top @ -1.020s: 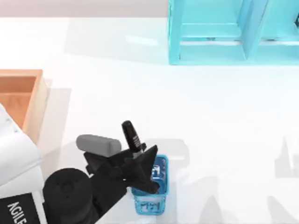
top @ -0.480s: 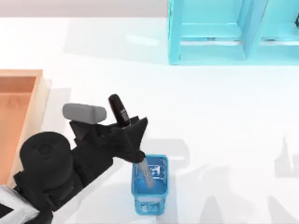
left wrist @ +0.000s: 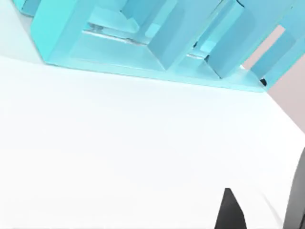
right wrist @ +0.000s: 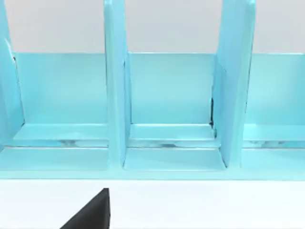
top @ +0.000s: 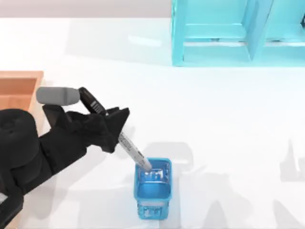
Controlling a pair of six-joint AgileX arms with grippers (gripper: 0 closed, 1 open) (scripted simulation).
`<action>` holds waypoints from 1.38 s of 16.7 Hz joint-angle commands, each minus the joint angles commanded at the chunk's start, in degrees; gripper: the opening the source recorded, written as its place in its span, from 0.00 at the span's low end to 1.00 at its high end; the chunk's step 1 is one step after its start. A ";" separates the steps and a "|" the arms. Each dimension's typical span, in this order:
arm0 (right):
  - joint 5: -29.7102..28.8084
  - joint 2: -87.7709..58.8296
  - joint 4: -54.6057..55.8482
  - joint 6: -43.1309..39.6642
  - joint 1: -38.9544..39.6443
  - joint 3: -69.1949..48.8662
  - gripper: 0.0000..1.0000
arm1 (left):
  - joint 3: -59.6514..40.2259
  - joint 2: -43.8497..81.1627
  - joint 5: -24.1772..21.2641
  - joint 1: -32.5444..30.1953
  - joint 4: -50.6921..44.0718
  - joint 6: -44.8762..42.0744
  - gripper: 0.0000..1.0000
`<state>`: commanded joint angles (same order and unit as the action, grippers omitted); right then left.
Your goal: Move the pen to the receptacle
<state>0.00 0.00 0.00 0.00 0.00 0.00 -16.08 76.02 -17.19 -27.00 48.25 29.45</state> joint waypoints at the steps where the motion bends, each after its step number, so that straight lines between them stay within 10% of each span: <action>1: 0.00 0.00 0.00 0.00 0.00 0.00 1.00 | -0.14 -2.06 -1.33 1.53 -2.98 -0.13 0.00; 15: 0.00 0.00 0.00 0.00 0.00 0.00 1.00 | -4.88 -36.61 -21.52 24.55 -42.48 -4.26 0.00; 23: 0.00 0.00 0.00 0.00 0.00 0.00 1.00 | -5.21 -36.78 -22.30 25.17 -43.66 -5.20 0.00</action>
<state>0.00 0.00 0.00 0.00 0.00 0.00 -21.29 39.24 -39.50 -1.83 4.59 24.25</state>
